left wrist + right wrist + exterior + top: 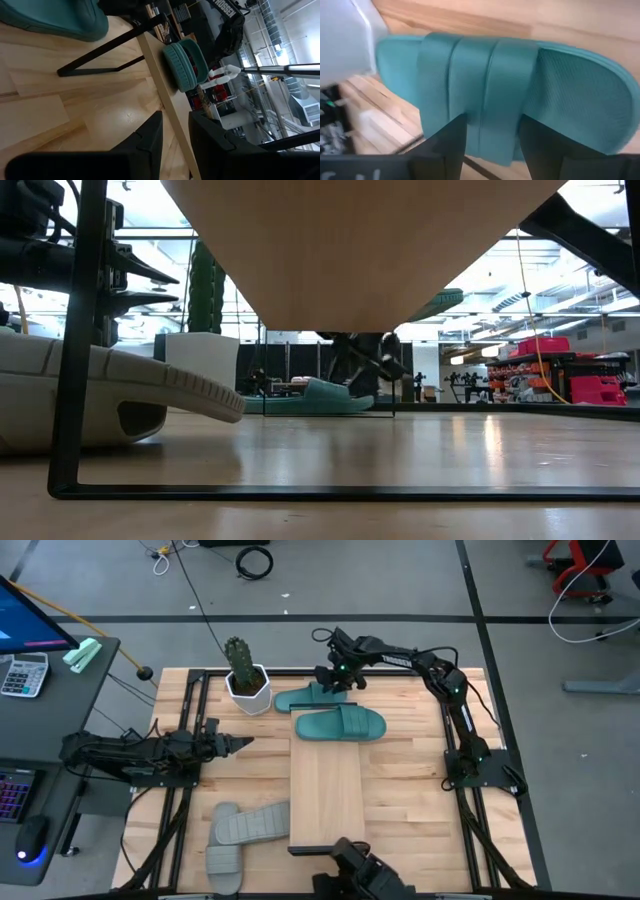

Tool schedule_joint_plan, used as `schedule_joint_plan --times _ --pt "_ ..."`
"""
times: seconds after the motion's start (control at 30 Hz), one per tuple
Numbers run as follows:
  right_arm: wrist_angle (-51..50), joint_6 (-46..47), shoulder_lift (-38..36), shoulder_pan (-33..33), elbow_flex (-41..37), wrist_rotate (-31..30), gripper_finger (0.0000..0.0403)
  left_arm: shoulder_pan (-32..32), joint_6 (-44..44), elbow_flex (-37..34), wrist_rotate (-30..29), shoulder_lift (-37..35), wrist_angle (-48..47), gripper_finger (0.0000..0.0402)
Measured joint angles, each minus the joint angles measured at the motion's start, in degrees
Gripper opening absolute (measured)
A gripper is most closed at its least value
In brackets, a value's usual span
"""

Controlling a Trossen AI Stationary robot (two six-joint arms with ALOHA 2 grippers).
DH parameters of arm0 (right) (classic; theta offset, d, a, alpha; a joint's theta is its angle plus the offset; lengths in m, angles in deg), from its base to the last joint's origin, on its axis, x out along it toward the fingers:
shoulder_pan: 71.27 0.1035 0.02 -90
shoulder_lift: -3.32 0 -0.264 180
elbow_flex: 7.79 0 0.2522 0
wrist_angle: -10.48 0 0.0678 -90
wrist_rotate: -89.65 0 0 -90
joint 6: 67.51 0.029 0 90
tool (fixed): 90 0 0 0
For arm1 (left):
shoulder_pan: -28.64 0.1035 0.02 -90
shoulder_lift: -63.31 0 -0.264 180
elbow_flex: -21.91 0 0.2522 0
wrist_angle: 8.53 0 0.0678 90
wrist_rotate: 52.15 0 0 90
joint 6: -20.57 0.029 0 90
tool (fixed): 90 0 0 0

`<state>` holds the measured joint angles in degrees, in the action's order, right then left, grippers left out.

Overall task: Pick and place slides into the shelf
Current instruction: Put the green slide on the shelf

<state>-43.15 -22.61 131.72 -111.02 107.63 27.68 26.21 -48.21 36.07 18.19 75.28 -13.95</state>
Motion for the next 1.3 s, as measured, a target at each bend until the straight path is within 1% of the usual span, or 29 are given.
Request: schedule_joint_plan --times 0.17,0.27,0.37,0.5,0.53,0.63,0.77,1.03,1.3 --pt "2.70 1.80 0.48 0.17 0.00 0.75 0.0180 0.02 -0.06 0.00 0.00 0.01 0.25 0.0100" --pt "2.68 1.70 0.50 0.11 0.00 0.83 0.0166 0.00 -0.04 0.00 0.00 0.02 0.30 0.0101" --pt "2.60 1.60 0.50 0.07 0.00 0.78 0.0121 0.01 0.01 -0.02 0.00 0.02 0.33 0.0101" --pt "2.61 0.02 0.50 0.02 -0.02 0.58 0.0027 0.02 0.04 0.00 0.00 -0.01 0.32 0.0100" --pt "3.03 -0.67 0.50 0.00 -0.02 0.62 0.0016 0.00 0.06 0.00 0.00 -0.01 0.31 0.0101" --pt "3.25 -0.30 0.50 -0.31 -0.02 0.63 0.0017 0.00 0.25 0.00 0.00 -0.01 0.32 0.0100" --pt "3.19 -0.85 0.21 -1.00 -0.04 0.78 0.0007 0.00 0.39 -0.02 0.00 -0.01 0.31 0.0101" --pt "1.70 -1.58 -1.31 -3.00 -0.04 -0.72 0.0003 0.00 0.45 -0.02 -0.02 -0.01 0.20 0.0099" --pt "-1.11 -3.89 -5.08 -4.25 -0.07 -1.51 0.0002 0.01 0.60 0.00 -0.02 -0.01 -0.02 0.0097"
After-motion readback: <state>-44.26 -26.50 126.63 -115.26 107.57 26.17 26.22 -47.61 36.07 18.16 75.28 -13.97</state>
